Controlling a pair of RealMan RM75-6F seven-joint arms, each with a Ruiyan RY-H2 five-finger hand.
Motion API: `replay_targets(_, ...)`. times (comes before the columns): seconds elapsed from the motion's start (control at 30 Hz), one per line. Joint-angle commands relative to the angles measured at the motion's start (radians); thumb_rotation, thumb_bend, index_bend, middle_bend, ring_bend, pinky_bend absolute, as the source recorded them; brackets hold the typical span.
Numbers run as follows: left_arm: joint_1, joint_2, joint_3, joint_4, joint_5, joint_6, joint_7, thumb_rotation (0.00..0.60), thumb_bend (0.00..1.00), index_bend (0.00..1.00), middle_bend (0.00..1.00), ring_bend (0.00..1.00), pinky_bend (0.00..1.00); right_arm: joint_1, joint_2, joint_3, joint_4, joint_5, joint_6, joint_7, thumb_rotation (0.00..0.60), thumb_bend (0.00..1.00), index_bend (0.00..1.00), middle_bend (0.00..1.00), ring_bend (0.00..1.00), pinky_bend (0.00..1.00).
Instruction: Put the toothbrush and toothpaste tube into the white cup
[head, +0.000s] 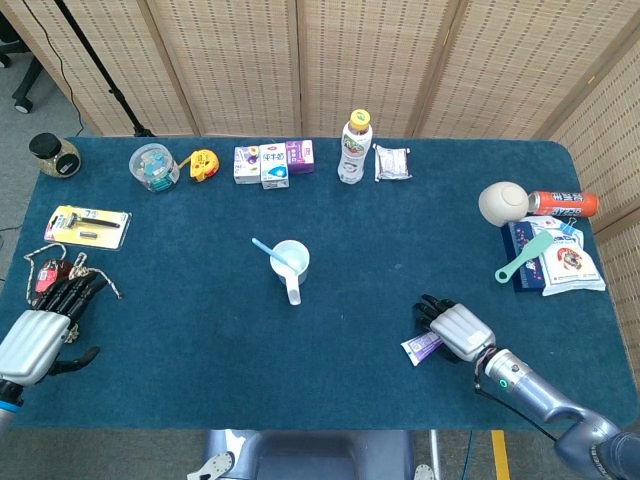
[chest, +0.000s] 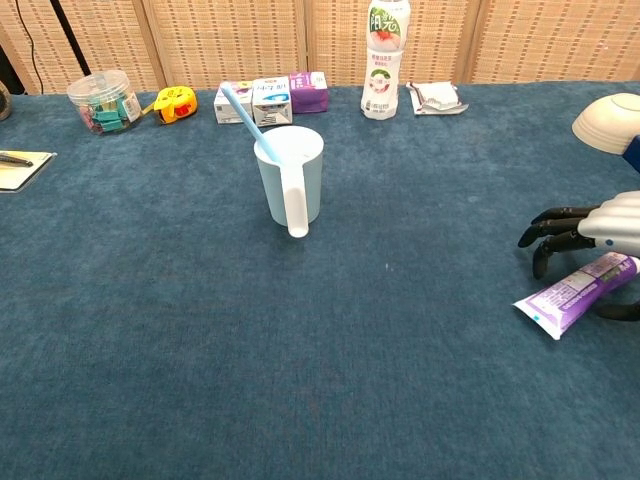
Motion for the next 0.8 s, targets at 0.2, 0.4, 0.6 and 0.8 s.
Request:
replay_targets(0.2, -0.001, -0.001, -0.001, -0.002, -0.005, -0.003, 0.004, 0.600, 0.24, 0.00, 0.00, 0.00, 0.00, 0.004, -0.008, -0.015, -0.011, -0.027, 0.031, 0.053, 0.600, 0.34, 0.32, 0.16, 0.06, 0.25)
replay_targets(0.4, -0.001, -0.001, 0.000, -0.003, -0.004, -0.002, 0.008, 0.600, 0.24, 0.00, 0.00, 0.00, 0.00, 0.016, -0.018, -0.023, -0.008, -0.031, 0.022, 0.097, 0.600, 0.34, 0.34, 0.19, 0.08, 0.31)
replay_targets(0.6, 0.000, 0.000, -0.001, -0.002, -0.005, -0.001, 0.003, 0.600, 0.24, 0.00, 0.00, 0.00, 0.00, 0.015, -0.042, -0.031, 0.023, -0.036, 0.027, 0.116, 0.600, 0.34, 0.38, 0.23, 0.12, 0.38)
replay_targets(0.8, -0.001, 0.001, 0.000, -0.002, -0.003, -0.002, 0.002, 0.600, 0.24, 0.00, 0.00, 0.00, 0.00, 0.006, -0.074, -0.034, 0.065, -0.050, 0.064, 0.126, 0.600, 0.41, 0.47, 0.31, 0.20, 0.45)
